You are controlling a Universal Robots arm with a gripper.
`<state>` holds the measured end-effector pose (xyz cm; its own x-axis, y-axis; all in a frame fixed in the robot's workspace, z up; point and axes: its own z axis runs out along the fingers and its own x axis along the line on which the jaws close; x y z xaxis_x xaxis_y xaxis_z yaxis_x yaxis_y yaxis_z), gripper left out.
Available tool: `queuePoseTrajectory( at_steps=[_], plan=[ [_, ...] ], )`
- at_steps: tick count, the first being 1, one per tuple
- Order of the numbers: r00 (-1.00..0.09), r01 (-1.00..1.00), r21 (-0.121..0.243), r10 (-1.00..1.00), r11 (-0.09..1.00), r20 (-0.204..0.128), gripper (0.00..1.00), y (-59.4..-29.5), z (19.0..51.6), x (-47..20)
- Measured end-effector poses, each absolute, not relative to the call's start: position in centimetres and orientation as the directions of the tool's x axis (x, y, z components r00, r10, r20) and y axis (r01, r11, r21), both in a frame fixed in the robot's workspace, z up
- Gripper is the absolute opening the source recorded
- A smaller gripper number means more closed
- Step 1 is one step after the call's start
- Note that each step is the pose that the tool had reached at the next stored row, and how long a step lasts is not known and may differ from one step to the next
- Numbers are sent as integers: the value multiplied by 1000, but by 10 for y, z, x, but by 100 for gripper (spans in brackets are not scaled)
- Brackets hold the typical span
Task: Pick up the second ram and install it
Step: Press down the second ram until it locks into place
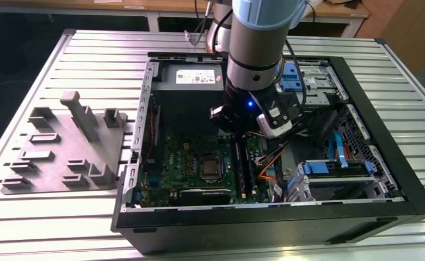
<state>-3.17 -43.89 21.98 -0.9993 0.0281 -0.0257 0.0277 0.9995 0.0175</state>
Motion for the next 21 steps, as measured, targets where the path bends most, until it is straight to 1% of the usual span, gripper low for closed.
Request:
queuePoseTrajectory(
  at_steps=[13,21],
  plan=[
    [-999,28,18,28,999,-26,10,-439,218,-32],
    [-999,28,18,28,999,-26,10,-439,235,-32]
  ],
)
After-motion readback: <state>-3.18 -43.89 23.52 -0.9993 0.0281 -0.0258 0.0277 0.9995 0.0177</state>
